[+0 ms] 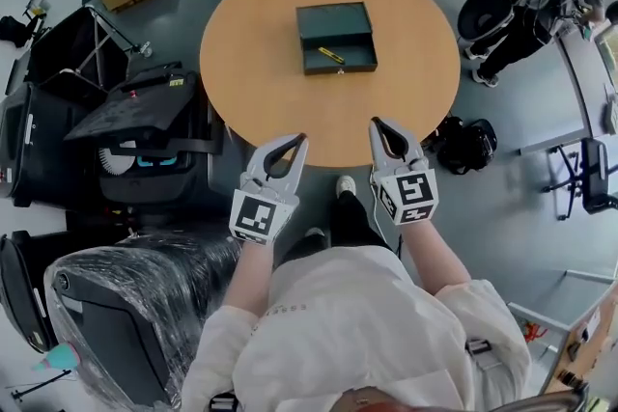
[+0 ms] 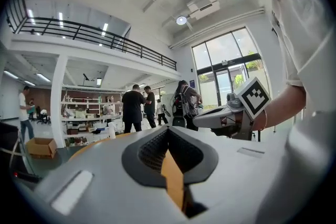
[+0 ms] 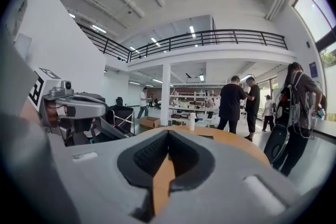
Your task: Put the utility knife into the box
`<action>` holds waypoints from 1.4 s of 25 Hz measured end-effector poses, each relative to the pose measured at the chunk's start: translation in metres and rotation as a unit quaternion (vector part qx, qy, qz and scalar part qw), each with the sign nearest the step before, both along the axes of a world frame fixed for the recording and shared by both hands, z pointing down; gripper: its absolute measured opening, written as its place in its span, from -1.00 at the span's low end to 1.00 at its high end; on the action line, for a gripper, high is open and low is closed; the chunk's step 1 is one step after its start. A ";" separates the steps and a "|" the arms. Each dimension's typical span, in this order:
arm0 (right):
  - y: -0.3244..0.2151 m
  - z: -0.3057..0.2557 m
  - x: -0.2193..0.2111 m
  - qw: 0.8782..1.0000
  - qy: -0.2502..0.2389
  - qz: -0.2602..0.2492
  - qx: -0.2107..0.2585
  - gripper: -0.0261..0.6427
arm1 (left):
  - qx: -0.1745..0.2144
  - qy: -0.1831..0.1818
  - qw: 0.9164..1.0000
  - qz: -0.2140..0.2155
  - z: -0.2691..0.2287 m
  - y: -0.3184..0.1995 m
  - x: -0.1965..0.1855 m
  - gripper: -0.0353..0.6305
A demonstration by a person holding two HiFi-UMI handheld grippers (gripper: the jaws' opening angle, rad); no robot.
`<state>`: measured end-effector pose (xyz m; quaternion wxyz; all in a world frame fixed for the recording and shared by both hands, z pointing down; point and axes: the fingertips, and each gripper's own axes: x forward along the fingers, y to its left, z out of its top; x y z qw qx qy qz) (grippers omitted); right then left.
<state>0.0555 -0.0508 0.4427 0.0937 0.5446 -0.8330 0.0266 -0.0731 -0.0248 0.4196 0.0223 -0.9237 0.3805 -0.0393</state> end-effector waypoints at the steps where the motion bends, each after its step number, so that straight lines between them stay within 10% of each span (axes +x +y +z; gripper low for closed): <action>1: 0.010 0.001 -0.003 1.000 0.002 0.002 0.000 -0.94 | 0.002 -0.002 1.000 0.008 0.001 0.011 0.000 -0.84; 10: 0.066 0.003 -0.005 1.000 0.016 -0.001 -0.007 -0.94 | -0.009 0.064 0.998 -0.012 -0.012 0.057 -0.011 -0.84; 35: 0.076 -0.024 0.012 0.997 -0.001 -0.076 0.010 -0.95 | 0.011 0.083 0.995 -0.045 -0.048 0.067 0.034 -0.84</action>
